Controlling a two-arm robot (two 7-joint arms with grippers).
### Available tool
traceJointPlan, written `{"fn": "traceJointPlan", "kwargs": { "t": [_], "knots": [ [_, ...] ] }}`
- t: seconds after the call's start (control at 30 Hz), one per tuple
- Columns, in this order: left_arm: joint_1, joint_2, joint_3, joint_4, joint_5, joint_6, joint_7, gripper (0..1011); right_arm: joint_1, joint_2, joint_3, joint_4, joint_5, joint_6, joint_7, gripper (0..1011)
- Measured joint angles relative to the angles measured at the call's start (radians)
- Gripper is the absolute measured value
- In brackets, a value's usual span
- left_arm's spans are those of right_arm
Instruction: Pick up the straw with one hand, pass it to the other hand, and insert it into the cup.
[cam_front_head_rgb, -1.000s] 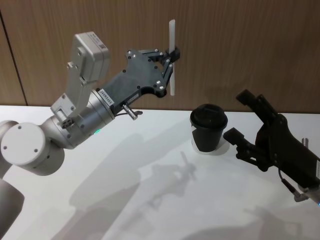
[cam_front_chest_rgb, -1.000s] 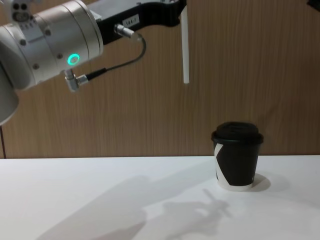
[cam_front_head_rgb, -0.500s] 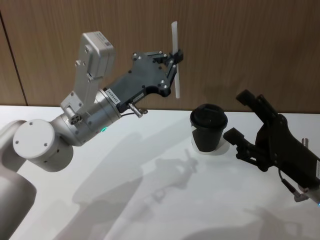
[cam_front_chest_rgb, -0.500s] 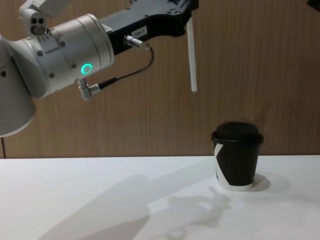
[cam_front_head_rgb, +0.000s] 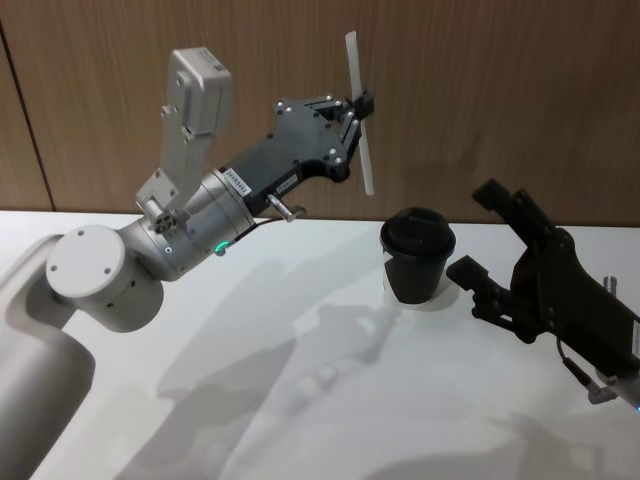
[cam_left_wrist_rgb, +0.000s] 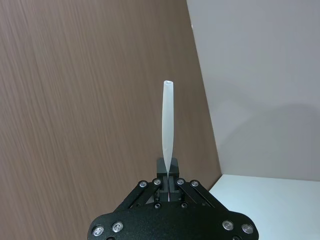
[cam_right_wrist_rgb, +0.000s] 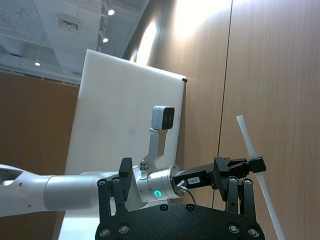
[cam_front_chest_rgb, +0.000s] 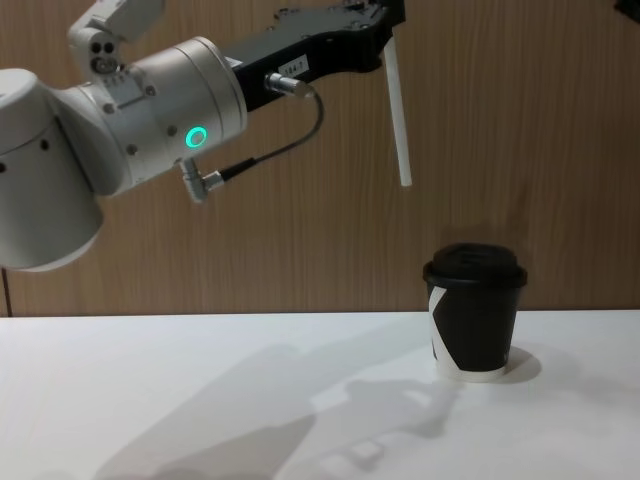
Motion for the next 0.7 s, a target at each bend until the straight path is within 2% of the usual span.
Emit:
{"fn": "traceJointPlan", "kwargs": {
  "t": [0.7],
  "knots": [
    [-0.063,-0.077,0.005,0.154,-0.035,0.009,-0.074,10,0.000,0.000,0.000,0.000,0.000,0.000,0.000,1001]
  ]
}}
